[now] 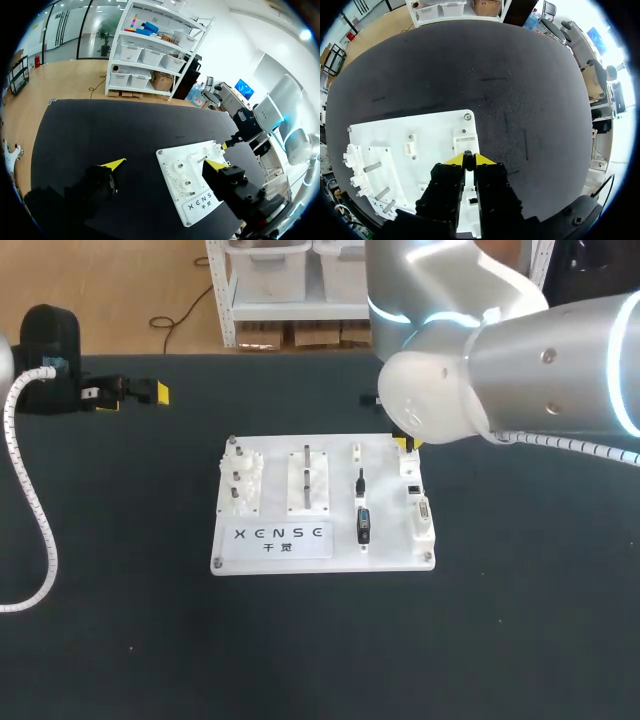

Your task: Insert the USB connector, Ethernet cable, and multi-pin plug into their matching sockets one by one.

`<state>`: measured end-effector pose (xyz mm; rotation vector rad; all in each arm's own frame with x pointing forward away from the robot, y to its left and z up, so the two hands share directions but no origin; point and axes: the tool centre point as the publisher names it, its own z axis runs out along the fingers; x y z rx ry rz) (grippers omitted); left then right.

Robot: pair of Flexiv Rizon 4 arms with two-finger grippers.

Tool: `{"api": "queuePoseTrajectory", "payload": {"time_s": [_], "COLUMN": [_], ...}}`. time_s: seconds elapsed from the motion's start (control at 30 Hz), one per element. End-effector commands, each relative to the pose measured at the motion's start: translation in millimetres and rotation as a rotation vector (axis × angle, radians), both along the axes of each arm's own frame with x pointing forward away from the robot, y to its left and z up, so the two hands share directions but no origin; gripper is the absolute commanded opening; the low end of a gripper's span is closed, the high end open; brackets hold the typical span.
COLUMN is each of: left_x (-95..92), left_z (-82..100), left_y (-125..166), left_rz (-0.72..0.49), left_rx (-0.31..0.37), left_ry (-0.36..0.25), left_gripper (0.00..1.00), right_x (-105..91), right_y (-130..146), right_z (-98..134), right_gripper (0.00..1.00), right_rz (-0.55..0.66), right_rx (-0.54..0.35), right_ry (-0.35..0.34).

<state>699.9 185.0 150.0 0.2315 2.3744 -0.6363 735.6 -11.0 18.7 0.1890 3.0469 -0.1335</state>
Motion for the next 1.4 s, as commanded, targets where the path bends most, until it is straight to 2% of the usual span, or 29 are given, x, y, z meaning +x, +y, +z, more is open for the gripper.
{"api": "queuePoseTrajectory", "payload": {"time_s": [0.03, 0.2, 0.23, 0.27, 0.3, 0.33, 0.5, 0.73, 1.0, 1.4], "left_x": [0.0, 0.0, 0.0, 0.0, 0.0, 0.0, 0.0, 0.0, 0.0, 0.0], "left_z": [0.0, 0.0, 0.0, 0.0, 0.0, 0.0, 0.0, 0.0, 0.0, 0.0], "left_y": [0, 0, 0, 0, 0, 0, 0, 0, 0, 0], "left_rz": [0.000, 0.000, 0.000, 0.000, 0.000, 0.000, 0.000, 0.000, 0.000, 0.000], "left_rx": [0.000, 0.000, 0.000, 0.000, 0.000, 0.000, 0.000, 0.000, 0.000, 0.000], "left_ry": [0.000, 0.000, 0.000, 0.000, 0.000, 0.000, 0.000, 0.000, 0.000, 0.000], "left_gripper": [1.00, 1.00, 1.00, 1.00, 1.00, 1.00, 1.00, 1.00, 1.00, 1.00], "right_x": [-3.5, -6.0, -6.3, -6.2, -5.8, -5.4, -9.0, -28.9, -55.4, -69.2], "right_y": [0, 0, 0, 1, 2, 3, 16, 45, 74, 77], "right_z": [-23, -22, -18, -14, -6, 1, 34, 51, 33, 13], "right_gripper": [0.00, 0.00, 0.04, 0.21, 0.76, 1.00, 1.00, 1.00, 1.00, 1.00], "right_rz": [-0.002, -0.005, -0.007, -0.011, -0.013, -0.025, -0.016, 0.053, 0.141, 0.182], "right_rx": [-0.007, -0.009, -0.008, -0.003, -0.004, 0.009, 0.032, 0.046, 0.067, 0.097], "right_ry": [0.013, 0.016, 0.010, 0.005, -0.008, -0.015, -0.066, -0.071, -0.002, 0.021]}}
